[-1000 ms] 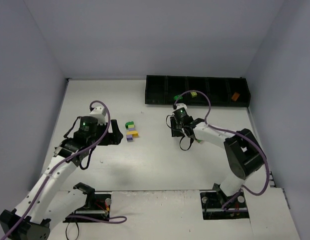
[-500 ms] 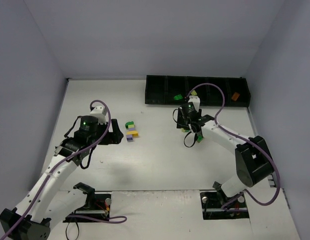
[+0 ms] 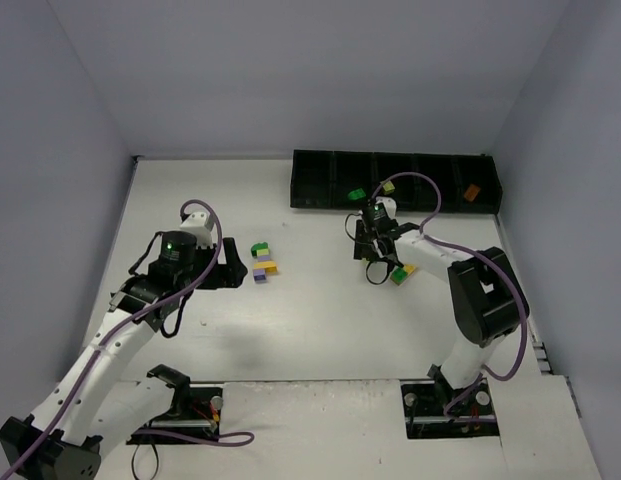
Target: Sort the legos into containers by color
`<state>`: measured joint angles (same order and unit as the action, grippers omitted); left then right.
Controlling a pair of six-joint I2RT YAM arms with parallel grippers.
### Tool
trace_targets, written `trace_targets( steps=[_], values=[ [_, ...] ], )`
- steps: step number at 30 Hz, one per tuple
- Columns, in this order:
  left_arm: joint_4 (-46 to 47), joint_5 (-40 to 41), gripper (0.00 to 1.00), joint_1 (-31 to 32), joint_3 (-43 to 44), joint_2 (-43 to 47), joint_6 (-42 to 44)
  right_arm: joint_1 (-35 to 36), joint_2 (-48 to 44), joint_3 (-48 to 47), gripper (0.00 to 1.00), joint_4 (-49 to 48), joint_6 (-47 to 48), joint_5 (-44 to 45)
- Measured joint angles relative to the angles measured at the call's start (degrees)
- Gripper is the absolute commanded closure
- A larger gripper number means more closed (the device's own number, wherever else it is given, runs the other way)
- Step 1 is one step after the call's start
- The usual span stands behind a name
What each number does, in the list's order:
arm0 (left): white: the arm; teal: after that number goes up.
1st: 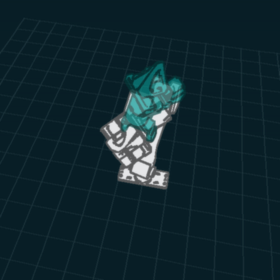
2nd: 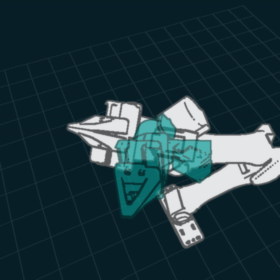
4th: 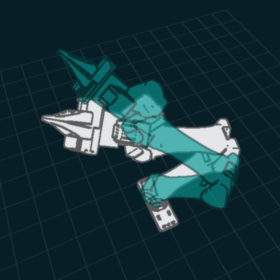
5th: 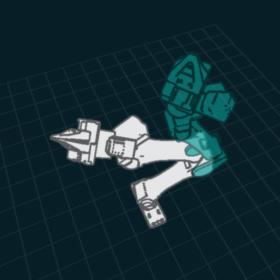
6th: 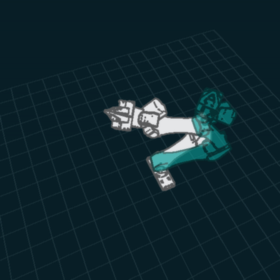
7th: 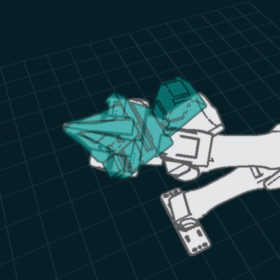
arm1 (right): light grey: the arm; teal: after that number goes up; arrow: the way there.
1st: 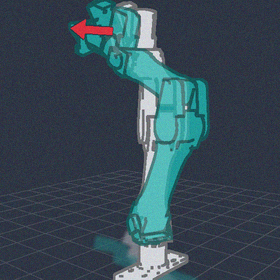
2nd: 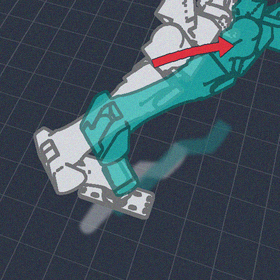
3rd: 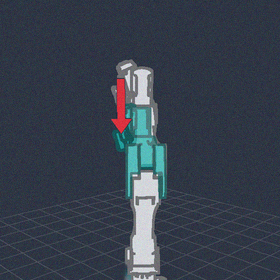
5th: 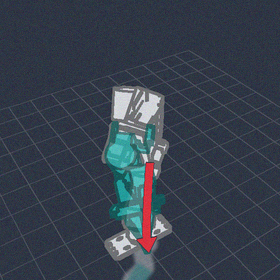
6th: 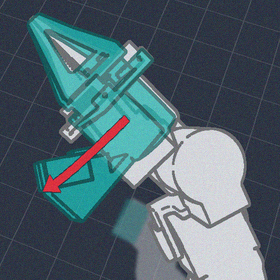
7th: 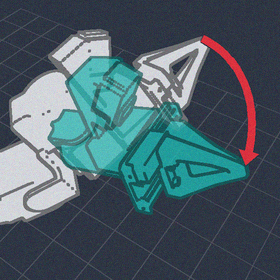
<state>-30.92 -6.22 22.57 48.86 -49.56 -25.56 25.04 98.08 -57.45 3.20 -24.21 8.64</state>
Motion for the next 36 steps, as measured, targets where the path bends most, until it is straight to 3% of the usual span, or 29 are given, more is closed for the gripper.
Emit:
trace_targets(
  steps=[4,5,8,18,22,23,25,26,29,36],
  values=[
    [0.0,-0.02,0.19,0.0,0.0,-0.09,0.0,-0.17,1.55,-0.42,0.67,-0.74,0.44,-1.2],
    [0.0,-0.02,0.19,0.02,0.0,-0.13,0.0,-0.2,1.57,-0.5,0.79,-1.07,0.44,-1.6],
    [0.0,-0.22,0.19,0.26,0.0,-0.31,0.07,0.24,1.7,-0.5,0.95,-1.81,1.6,-2.34],
    [2.16,-2.32,0.19,0.83,0.0,-1.92,2.73,11.17,0.24,2.01,0.96,-4.87,7.56,-6.95],
    [3.87,-3.52,0.19,1.7,0.0,-4.37,3.89,17.11,-0.87,3.61,0.81,-5.97,8.26,-8.55],
    [4.42,-3.78,0.19,2.05,0.0,-5.05,4.15,18.16,-1.03,3.76,0.7,-6.03,8.28,-8.68],
    [5.42,-4.07,0.19,3.08,0.0,-6.47,4.68,19.74,-1.22,3.98,0.58,-6.19,8.26,-9.16],
    [5.86,-4.2,0.19,3.63,0.0,-7.19,5.03,20.15,-1.29,4.02,0.47,-6.19,8.28,-9.55],
    [7.34,-4.35,0.19,5.22,0.0,-9.55,6.21,20.44,-1.75,4.11,0.34,-5.57,8.35,-10.58],
    [10.23,-4.87,0.19,6.69,0.04,-14.16,9.11,20.26,-6.86,1.55,0.24,-1.27,10.47,-11.28]
  ],
)
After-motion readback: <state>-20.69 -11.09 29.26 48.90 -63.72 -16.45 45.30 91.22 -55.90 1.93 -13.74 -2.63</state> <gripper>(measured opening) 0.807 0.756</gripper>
